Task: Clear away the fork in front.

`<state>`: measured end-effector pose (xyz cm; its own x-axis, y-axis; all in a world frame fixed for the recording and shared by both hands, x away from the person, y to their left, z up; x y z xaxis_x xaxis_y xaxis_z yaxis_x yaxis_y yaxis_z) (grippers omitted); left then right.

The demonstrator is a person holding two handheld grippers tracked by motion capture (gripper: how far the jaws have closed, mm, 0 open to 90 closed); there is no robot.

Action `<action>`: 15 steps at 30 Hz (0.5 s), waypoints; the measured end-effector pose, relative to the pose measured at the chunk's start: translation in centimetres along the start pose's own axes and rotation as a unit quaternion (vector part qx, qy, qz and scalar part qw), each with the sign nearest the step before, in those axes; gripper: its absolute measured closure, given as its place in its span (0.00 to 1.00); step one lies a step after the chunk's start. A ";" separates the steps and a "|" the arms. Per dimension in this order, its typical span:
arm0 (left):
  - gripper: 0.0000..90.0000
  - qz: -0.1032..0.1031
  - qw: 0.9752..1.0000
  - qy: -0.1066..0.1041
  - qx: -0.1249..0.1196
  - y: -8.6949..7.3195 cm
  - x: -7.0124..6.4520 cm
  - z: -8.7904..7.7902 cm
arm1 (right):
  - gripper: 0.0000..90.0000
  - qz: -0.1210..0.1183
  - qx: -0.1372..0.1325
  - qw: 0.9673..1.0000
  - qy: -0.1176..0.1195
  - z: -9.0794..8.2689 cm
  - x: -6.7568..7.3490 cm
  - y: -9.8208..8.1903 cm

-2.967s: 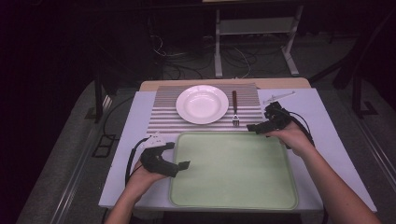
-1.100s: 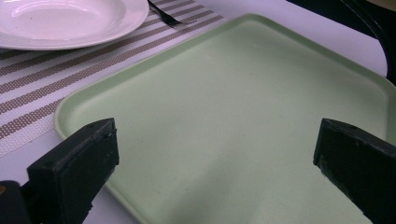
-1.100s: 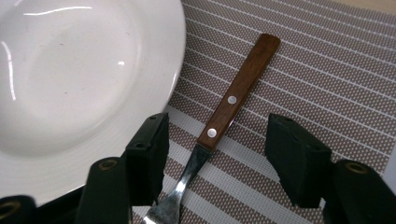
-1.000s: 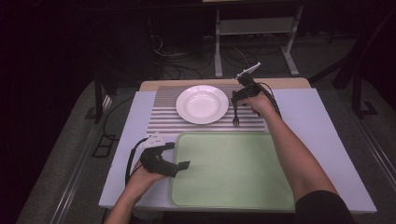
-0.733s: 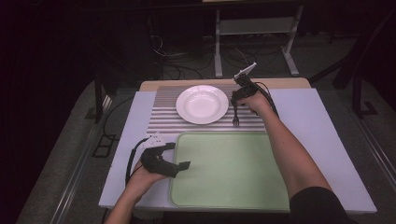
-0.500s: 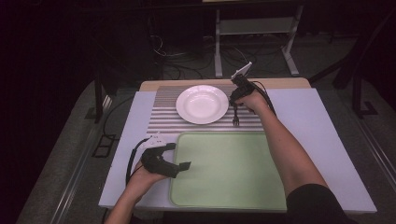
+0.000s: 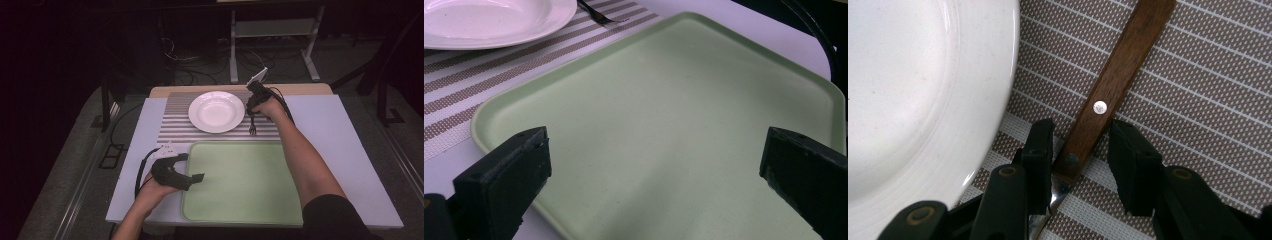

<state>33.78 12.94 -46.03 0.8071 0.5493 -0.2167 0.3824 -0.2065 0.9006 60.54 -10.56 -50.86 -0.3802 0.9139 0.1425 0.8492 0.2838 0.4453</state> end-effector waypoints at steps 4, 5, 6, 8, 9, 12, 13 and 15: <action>0.00 0.000 1.000 0.000 -0.001 0.0 0.0 0.0 | 0.79 -0.001 0.000 1.000 -0.004 0.0 -0.4 0.0; 0.00 0.000 1.000 0.000 -0.001 0.0 0.0 0.0 | 0.79 -0.001 0.000 1.000 -0.004 0.0 -0.4 0.0; 0.00 0.000 1.000 0.000 0.000 0.0 0.0 0.0 | 0.82 -0.002 0.000 1.000 -0.007 0.0 -0.5 0.0; 0.00 0.000 1.000 0.000 0.000 0.0 0.0 0.0 | 0.82 -0.002 0.000 1.000 -0.007 0.0 -0.5 0.0; 0.00 0.000 1.000 0.000 0.000 0.0 0.0 0.0 | 0.82 -0.004 0.000 1.000 -0.007 0.0 -0.5 0.0; 0.00 0.000 1.000 -0.001 0.001 0.0 0.0 0.0 | 0.82 -0.010 0.001 1.000 -0.008 0.0 -0.5 0.0; 0.00 0.000 1.000 -0.001 0.001 0.0 0.0 0.0 | 0.82 -0.014 0.000 1.000 -0.010 0.0 -0.4 0.0; 0.00 0.000 1.000 0.000 0.001 0.0 0.0 0.0 | 0.84 -0.023 -0.001 1.000 -0.013 0.0 -0.4 -0.1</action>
Point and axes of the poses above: each handheld gripper's, and its own axes: z roughly forward along the jaws, y roughly out of its top, x roughly to its left, the point moved 9 cm from there along z, roughly forward along the jaws, and after that the axes turned 9 degrees about -x, right-handed, at the moved point
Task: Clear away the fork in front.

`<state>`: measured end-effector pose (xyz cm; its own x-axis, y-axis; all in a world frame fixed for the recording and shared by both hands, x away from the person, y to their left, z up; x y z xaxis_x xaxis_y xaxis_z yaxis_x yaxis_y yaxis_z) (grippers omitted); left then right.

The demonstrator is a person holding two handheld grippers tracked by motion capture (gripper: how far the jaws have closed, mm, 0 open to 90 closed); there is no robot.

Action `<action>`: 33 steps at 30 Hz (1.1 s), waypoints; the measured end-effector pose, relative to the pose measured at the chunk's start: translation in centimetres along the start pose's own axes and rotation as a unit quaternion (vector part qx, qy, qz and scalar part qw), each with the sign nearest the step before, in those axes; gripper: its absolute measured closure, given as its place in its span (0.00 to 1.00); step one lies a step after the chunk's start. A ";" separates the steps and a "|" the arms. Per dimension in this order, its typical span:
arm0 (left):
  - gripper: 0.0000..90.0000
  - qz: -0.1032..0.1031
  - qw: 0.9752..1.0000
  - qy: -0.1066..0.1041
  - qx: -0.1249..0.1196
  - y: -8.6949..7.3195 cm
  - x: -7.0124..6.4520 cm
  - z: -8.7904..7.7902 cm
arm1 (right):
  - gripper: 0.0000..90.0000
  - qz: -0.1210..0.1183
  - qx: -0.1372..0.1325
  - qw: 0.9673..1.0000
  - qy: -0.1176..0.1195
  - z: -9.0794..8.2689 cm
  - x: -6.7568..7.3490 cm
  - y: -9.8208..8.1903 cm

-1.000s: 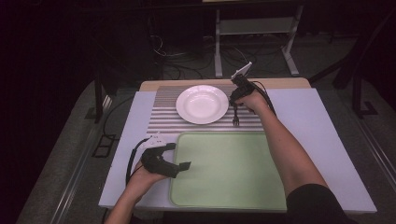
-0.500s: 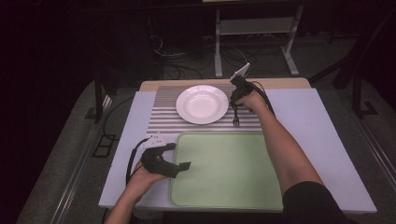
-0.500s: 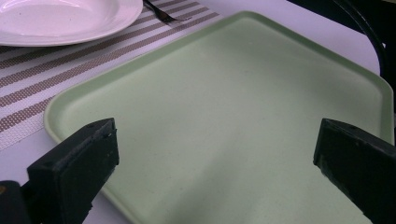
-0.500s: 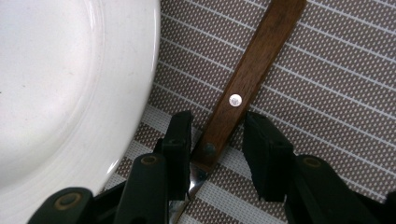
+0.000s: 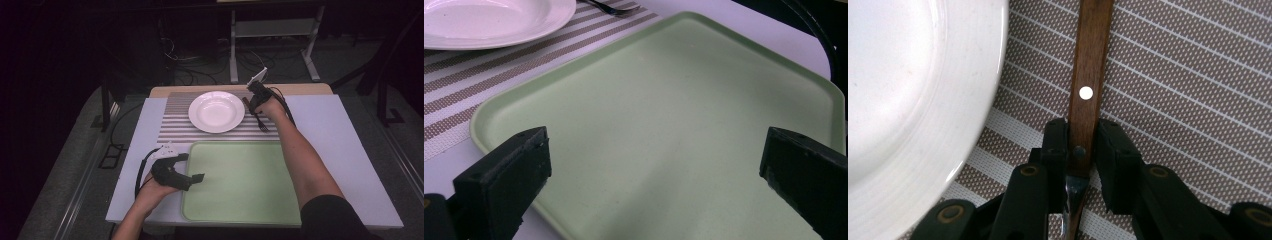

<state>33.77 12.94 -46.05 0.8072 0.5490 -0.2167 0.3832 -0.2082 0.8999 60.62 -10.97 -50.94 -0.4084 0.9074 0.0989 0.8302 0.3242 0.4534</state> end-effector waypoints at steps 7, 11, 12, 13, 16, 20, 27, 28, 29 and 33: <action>0.00 0.000 1.000 -0.001 0.000 0.0 0.0 0.0 | 0.85 -0.013 -0.010 1.000 0.006 -0.1 -0.1 -0.1; 0.00 0.000 1.000 0.000 0.000 0.0 0.1 0.0 | 0.86 -0.002 -0.020 1.000 0.017 -0.2 -0.3 -0.2; 0.00 0.000 1.000 0.000 0.000 -0.1 0.1 0.0 | 0.86 0.002 -0.023 1.000 0.021 -0.2 -0.3 -0.3; 0.00 -0.001 1.000 0.000 0.000 -0.1 0.1 0.0 | 0.86 0.008 -0.026 0.999 0.025 -0.4 -0.7 -0.4; 0.00 0.000 1.000 0.000 0.002 -0.1 0.1 0.1 | 0.86 0.013 -0.031 0.999 0.029 -0.7 -1.0 -0.6; 0.00 0.001 1.000 -0.001 0.004 -0.2 0.1 0.1 | 0.86 0.023 -0.048 0.998 0.036 -1.9 -1.9 -0.9; 0.00 0.002 1.000 0.002 0.004 -0.2 0.2 0.1 | 0.86 0.030 -0.095 0.993 0.058 -5.2 -2.9 -1.5; 0.00 0.002 1.000 0.002 0.004 -0.2 0.2 0.1 | 0.86 0.031 -0.102 0.992 0.062 -5.8 -3.0 -1.6; 0.00 0.001 1.000 0.003 0.005 -0.2 0.2 0.1 | 0.86 0.033 -0.116 0.990 0.070 -6.8 -3.2 -1.9; 0.00 0.000 1.000 0.003 0.005 -0.3 0.2 0.1 | 0.86 0.030 -0.142 0.986 0.086 -8.9 -3.2 -2.7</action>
Point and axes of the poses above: each handheld gripper's, and its own axes: z roughly forward along the jaws, y roughly out of its top, x roughly to its left, the point moved 9 cm from there along z, roughly forward along the jaws, and after that the axes turned 9 degrees about -x, right-handed, at the moved point
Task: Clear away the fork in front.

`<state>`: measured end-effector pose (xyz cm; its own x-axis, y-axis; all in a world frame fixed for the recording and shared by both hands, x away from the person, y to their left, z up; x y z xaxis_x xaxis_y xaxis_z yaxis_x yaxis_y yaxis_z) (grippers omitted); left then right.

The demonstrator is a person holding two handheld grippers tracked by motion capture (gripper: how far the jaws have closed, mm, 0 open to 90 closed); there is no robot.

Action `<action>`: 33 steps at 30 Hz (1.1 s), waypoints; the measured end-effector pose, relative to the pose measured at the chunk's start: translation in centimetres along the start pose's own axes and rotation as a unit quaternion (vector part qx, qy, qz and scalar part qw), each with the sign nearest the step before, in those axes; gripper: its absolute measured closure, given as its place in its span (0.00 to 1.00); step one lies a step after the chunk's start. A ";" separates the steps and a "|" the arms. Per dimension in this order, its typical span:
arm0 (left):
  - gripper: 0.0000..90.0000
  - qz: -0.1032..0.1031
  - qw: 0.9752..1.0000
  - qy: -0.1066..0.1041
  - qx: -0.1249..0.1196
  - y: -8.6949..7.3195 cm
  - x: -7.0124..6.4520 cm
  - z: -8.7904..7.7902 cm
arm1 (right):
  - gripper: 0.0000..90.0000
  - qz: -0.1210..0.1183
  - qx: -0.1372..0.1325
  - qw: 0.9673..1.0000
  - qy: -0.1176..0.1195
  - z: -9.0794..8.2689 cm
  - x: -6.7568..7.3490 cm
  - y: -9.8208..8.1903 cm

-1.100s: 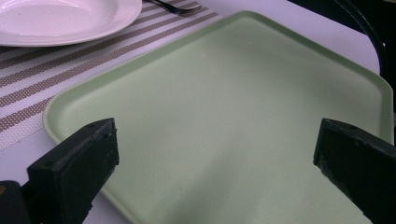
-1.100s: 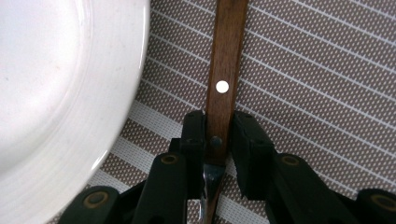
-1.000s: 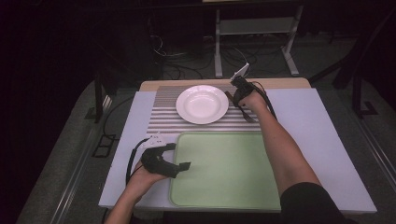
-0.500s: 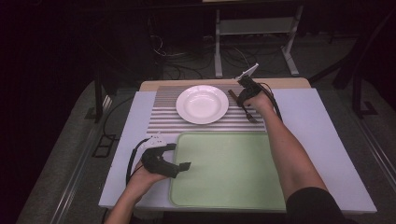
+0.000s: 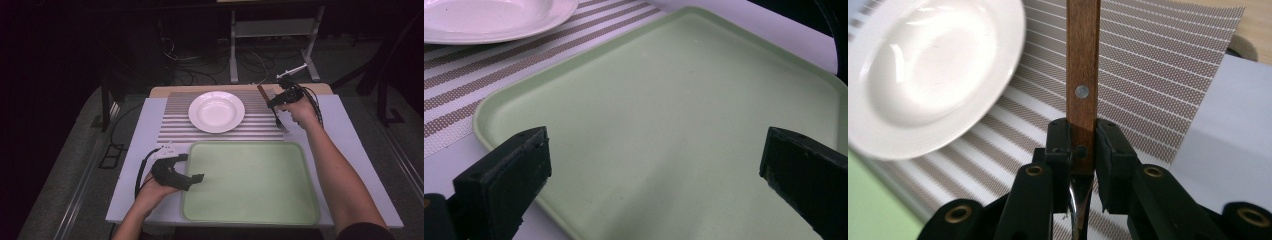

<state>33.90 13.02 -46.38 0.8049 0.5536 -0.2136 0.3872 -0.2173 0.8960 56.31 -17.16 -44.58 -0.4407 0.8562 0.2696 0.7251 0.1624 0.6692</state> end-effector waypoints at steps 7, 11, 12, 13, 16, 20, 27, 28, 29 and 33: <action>0.00 0.000 1.000 -0.002 0.002 -0.1 0.0 0.1 | 0.86 -0.019 -0.034 0.999 0.018 -3.1 0.5 -0.8; 0.00 0.001 1.000 -0.002 0.000 0.0 -0.1 0.2 | 0.86 -0.030 -0.052 0.998 0.030 -4.9 1.0 -1.6; 0.00 0.000 1.000 -0.002 -0.002 0.0 -0.1 0.2 | 0.85 -0.036 -0.060 0.997 0.035 -5.7 1.4 -2.1; 0.00 0.000 1.000 -0.002 -0.002 0.0 -0.1 0.2 | 0.85 -0.036 -0.060 0.997 0.035 -5.7 1.4 -2.1; 0.00 0.000 1.000 -0.002 0.000 0.0 -0.1 0.3 | 0.85 -0.047 -0.075 0.995 0.048 -7.1 2.1 -3.3; 0.00 0.001 1.000 0.000 -0.001 0.1 -0.2 0.3 | 0.86 -0.065 -0.080 0.993 0.060 -8.4 3.1 -4.6; 0.00 0.000 1.000 0.003 -0.003 0.2 -0.2 0.3 | 0.86 -0.077 -0.096 0.989 0.078 -10.0 4.5 -6.4; 0.00 0.000 1.000 0.003 -0.003 0.2 -0.2 0.4 | 0.86 -0.081 -0.099 0.988 0.086 -10.3 5.0 -7.2; 0.00 0.001 1.000 0.003 -0.003 0.2 -0.2 0.4 | 0.86 -0.081 -0.099 0.988 0.086 -10.3 5.0 -7.2; 0.00 0.000 1.000 0.004 -0.005 0.3 -0.4 0.5 | 0.86 -0.094 -0.098 0.985 0.104 -10.5 6.3 -8.9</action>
Point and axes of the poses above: each handheld gripper's, and its own axes: z roughly forward along the jaws, y roughly out of its top, x roughly to its left, the point moved 9 cm from there along z, roughly forward along the jaws, and after that the axes turned 9 degrees about -x, right-handed, at the moved point
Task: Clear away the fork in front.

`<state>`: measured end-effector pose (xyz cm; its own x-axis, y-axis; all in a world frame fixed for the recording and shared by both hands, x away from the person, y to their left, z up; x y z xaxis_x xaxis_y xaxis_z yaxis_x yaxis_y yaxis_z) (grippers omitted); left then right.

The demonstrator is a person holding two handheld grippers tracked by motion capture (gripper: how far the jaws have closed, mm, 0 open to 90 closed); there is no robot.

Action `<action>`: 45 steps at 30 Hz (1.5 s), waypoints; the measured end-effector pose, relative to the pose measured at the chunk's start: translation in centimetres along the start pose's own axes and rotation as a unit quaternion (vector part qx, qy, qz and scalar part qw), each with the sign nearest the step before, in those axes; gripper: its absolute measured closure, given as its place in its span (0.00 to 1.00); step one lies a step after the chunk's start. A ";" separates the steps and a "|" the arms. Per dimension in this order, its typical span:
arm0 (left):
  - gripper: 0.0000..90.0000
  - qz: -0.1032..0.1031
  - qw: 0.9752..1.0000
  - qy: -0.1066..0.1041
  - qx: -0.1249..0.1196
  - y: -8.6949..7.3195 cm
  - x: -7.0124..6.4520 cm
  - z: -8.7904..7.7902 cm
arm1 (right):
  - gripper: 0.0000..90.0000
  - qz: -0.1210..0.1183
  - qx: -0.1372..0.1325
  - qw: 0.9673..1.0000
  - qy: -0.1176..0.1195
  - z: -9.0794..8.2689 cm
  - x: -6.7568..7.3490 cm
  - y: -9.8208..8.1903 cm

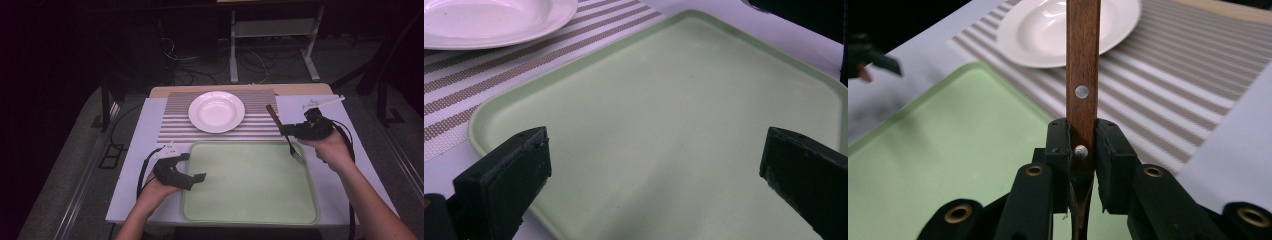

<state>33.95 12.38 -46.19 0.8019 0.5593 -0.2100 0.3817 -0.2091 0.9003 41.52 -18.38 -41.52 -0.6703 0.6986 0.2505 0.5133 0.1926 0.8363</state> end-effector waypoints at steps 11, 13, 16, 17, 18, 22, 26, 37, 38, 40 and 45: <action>0.00 0.003 1.000 0.000 -0.009 0.7 -0.3 0.1 | 0.85 -0.017 0.004 0.999 0.032 0.2 3.2 -3.5; 0.00 0.006 1.000 -0.003 -0.013 1.0 -0.6 0.2 | 0.85 -0.012 0.005 0.999 0.038 0.2 3.6 -3.9; 0.00 0.005 1.000 -0.007 -0.018 1.7 -1.0 0.6 | 0.85 -0.021 0.001 0.999 0.037 0.2 3.8 -3.8; 0.00 0.005 1.000 -0.001 -0.016 2.1 -1.1 1.1 | 0.85 -0.021 -0.004 0.999 0.037 0.2 3.9 -3.6; 0.00 0.007 1.000 0.002 -0.014 2.3 -1.1 1.3 | 0.85 -0.021 -0.006 0.999 0.036 0.2 3.8 -3.6; 0.00 0.007 1.000 -0.002 -0.012 3.1 -1.3 2.2 | 0.85 -0.020 -0.013 0.999 0.038 0.1 3.8 -3.4; 0.00 0.012 1.000 -0.013 -0.017 4.4 -1.6 3.5 | 0.85 -0.026 -0.019 0.999 0.038 0.2 3.8 -3.2; 0.00 0.026 0.999 -0.030 -0.030 7.3 -2.5 7.0 | 0.85 -0.032 -0.022 0.998 0.043 0.8 4.3 -3.0; 0.00 0.026 0.999 -0.029 -0.029 7.4 -2.6 7.3 | 0.85 -0.033 -0.021 0.998 0.044 0.9 4.4 -3.0; 0.00 0.027 0.999 -0.034 -0.028 7.7 -2.8 7.9 | 0.85 -0.038 -0.019 0.998 0.043 1.0 4.5 -3.0; 0.00 0.025 0.998 -0.044 -0.033 8.7 -3.4 9.1 | 0.85 -0.042 -0.024 0.998 0.047 1.3 5.0 -2.8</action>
<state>38.69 1.39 -41.10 0.8572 0.4770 -0.1943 0.3112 -0.1792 0.9333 37.44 -14.52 -43.29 -0.7585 0.6131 0.2209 0.4280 0.2130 0.8783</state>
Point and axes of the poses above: each handheld gripper's, and its own axes: z roughly forward along the jaws, y roughly out of its top, x roughly to its left, the point moved 9 cm from there along z, roughly forward along the jaws, and after that the axes turned 9 degrees about -x, right-handed, at the moved point
